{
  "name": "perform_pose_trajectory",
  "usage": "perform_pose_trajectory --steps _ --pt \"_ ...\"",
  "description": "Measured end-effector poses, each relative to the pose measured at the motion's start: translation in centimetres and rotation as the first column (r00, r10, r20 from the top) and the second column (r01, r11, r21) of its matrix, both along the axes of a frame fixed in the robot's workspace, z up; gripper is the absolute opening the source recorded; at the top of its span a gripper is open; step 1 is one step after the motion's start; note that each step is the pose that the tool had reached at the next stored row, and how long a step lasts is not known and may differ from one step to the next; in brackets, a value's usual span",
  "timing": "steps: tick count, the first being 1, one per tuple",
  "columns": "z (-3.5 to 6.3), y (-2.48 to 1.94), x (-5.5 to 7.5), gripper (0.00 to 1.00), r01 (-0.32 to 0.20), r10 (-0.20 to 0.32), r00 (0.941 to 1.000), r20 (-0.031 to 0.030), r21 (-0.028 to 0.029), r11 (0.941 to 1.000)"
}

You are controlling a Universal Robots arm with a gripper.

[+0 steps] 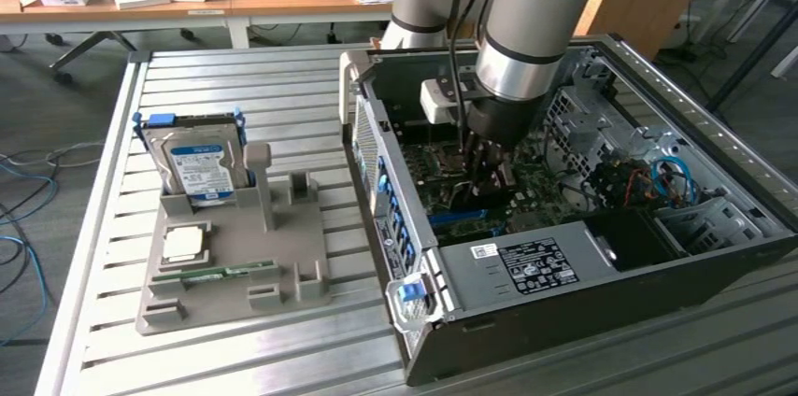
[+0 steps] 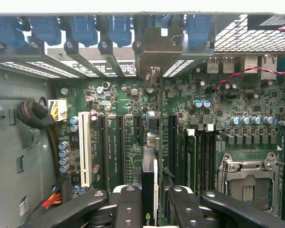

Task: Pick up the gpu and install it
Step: 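Insert the gpu into the slot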

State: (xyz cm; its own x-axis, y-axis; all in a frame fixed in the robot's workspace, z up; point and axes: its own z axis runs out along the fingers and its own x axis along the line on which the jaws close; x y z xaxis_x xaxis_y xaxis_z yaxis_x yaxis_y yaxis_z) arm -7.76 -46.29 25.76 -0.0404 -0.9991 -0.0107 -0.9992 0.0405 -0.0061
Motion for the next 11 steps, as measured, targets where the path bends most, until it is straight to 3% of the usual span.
perform_pose_trajectory --steps 7,11 --pt "0.00 0.00 -0.06 0.26 0.000 0.000 1.0000 0.0021 0.0005 1.0000" --pt "0.00 0.00 -0.10 0.26 -0.001 0.001 1.0000 0.0034 0.0038 1.0000"
